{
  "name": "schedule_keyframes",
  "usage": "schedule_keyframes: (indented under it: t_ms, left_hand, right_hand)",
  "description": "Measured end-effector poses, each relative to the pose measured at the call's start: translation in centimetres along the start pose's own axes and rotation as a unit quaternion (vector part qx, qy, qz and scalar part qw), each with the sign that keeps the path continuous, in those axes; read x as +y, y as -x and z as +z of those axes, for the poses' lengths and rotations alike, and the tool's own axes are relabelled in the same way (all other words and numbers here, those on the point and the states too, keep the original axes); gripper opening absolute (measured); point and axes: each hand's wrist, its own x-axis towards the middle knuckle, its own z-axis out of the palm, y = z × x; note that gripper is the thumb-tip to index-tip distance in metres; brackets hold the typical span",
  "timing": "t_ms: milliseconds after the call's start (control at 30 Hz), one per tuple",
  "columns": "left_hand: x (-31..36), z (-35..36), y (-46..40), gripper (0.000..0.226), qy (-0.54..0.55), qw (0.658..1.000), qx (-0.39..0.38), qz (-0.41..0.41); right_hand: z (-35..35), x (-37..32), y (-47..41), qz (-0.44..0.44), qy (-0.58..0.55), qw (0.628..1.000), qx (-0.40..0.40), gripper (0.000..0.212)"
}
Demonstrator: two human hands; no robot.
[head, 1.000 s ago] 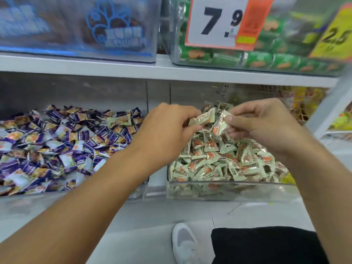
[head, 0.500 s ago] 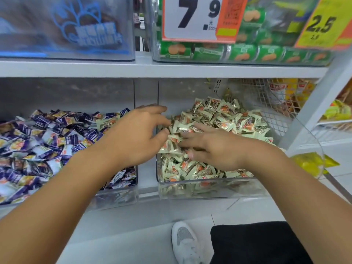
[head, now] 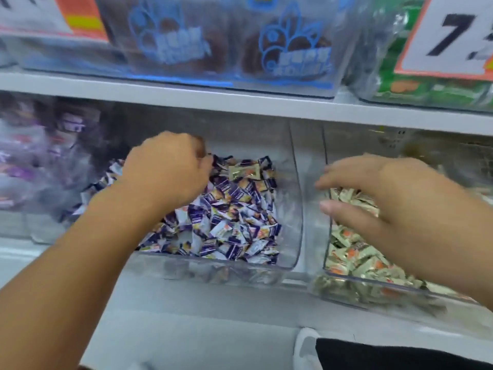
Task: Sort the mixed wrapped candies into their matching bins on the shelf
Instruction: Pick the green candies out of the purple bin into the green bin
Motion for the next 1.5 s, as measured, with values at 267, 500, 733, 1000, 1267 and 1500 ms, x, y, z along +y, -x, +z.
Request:
schedule_keyframes:
  t_ms: [267, 500, 733, 1000, 1267, 1500]
  left_hand:
    - [-8.7, 0.8, 3.2, 0.006, -0.018, 0.966, -0.247, -0.077]
    - [-13.3, 0.6, 3.2, 0.036, 0.295, 0.918, -0.218, -0.149]
    - [-11.8, 2.1, 3.4, 0.027, 0.091, 0.993, -0.080, -0.012]
    - [-7.7, 2.9, 2.5, 0.022, 0.133, 0.986, -0.083, 0.053]
    - [-6.6, 3.1, 2.9, 0.030, 0.160, 0.981, -0.090, 0.064]
    - [-0.7, 2.9, 2.7, 0.018, 0.290, 0.941, -0.113, 0.133]
  right_hand:
    - [8.0, -11.4, -9.8, -0.218, -0.065, 0.959, -0.170, 0.059]
    - [12.8, -15.7, -15.7, -0.221, -0.043, 0.943, -0.246, 0.064]
    - [9.4, -11.0, -17.2, -0.086, -0.040, 0.987, -0.133, 0.044]
    - [11.4, -8.5, -17.1, 0.071, 0.107, 0.980, -0.151, 0.022]
    - [5.3, -6.9, -12.1, 0.046, -0.124, 0.985, -0.110, 0.022]
    - [0.8, -2.8, -4.1, -0.076, -0.268, 0.952, -0.125, 0.017]
